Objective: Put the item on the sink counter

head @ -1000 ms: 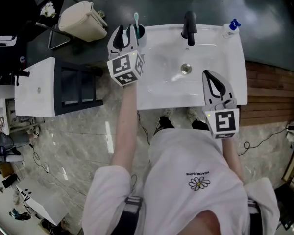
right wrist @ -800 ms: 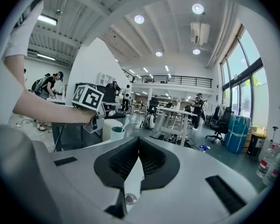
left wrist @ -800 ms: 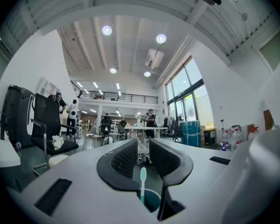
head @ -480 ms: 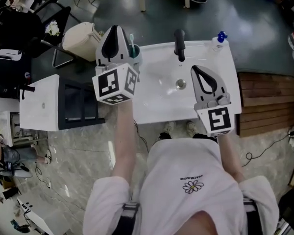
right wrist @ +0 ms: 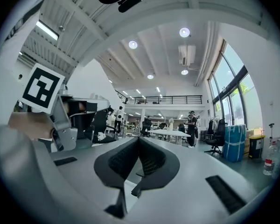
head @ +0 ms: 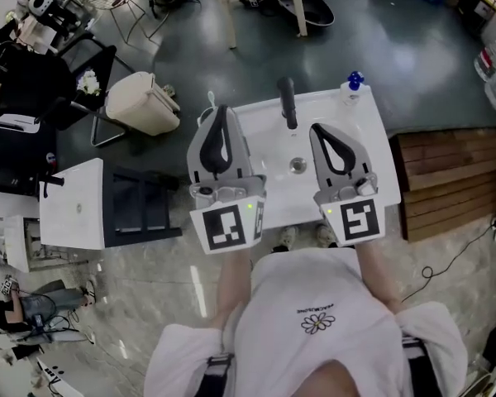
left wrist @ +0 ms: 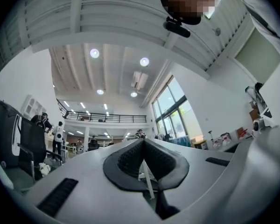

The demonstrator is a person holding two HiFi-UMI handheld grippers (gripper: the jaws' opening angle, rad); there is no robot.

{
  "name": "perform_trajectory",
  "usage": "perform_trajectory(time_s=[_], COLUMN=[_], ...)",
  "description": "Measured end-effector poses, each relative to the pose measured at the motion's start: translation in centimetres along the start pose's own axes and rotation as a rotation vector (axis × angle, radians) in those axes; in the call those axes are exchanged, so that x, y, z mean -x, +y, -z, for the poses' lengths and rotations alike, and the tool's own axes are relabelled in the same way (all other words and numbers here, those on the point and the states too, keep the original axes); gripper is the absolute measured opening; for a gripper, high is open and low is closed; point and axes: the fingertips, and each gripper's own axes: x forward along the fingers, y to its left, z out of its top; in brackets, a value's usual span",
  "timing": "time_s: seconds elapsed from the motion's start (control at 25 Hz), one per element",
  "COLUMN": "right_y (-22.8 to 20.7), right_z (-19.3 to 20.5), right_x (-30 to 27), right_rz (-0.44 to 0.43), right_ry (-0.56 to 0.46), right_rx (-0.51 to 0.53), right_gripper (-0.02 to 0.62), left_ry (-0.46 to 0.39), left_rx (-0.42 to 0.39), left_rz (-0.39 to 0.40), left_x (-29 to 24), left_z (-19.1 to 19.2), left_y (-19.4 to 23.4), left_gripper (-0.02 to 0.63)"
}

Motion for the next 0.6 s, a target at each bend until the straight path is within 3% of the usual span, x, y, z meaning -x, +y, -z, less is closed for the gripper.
perform_trajectory(time_s=[0.16,0.6], right_y=[-0.6,-0.7], right_z=[1.3,3.0], right_x=[0.4,1.0], right_rz=[0.032,0.05], right_ry=[0.034,0.083], right_rx=[-0.006,-0.043], right_gripper=[0.012,0.012], left_ry=[0.048,0.143], left_rx=[0.01,0.03], left_rz=[-0.039,-0.031], left_x=[1.4,2.7], left_z=[1.9,5.0], left_y=[-0.6,-0.8], left_gripper=[0.015,0.015])
